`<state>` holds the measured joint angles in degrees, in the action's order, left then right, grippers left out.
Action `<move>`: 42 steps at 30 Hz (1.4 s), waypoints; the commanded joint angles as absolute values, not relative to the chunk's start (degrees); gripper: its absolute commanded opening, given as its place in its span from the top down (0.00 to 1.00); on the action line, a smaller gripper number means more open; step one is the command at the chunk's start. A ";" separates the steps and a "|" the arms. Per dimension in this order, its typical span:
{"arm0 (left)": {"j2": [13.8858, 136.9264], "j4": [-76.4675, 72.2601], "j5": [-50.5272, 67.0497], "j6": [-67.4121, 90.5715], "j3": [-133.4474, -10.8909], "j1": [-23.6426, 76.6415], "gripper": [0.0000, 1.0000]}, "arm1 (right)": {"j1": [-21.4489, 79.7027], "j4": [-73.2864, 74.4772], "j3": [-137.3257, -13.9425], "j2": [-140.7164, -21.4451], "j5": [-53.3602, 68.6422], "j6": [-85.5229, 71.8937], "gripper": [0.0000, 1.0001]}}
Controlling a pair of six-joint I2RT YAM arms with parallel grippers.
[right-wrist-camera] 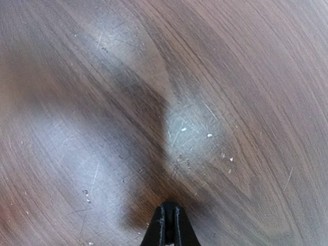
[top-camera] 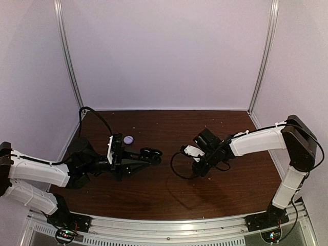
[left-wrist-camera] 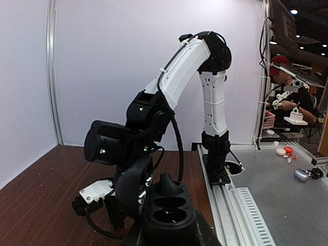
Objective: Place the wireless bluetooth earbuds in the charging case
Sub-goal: Pick up the left earbud from the center of the board, then insert the left earbud into the left side groove of the charging case.
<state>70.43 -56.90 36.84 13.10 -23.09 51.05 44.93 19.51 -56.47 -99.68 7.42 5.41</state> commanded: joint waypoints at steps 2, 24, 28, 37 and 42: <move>69.51 -59.24 36.11 12.12 -22.68 50.71 1.00 | 44.51 20.71 -57.66 -95.85 5.88 5.09 1.00; 71.78 -60.04 37.90 13.98 -22.95 49.13 1.00 | 48.87 20.85 -70.88 -72.88 31.92 11.19 1.00; 73.03 -58.13 40.06 13.73 -24.61 49.13 1.00 | 52.90 20.39 -74.13 -74.44 32.93 12.02 1.00; 74.47 -57.05 41.80 13.76 -25.99 49.15 1.00 | 61.87 22.49 -80.26 -81.62 29.91 15.43 1.00; 75.39 -57.97 42.66 14.67 -26.02 49.21 1.00 | 64.72 22.55 -81.62 -84.62 29.04 16.86 1.00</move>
<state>74.65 -55.44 40.88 14.04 -24.36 49.54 62.98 21.98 -79.29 -83.40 30.55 14.85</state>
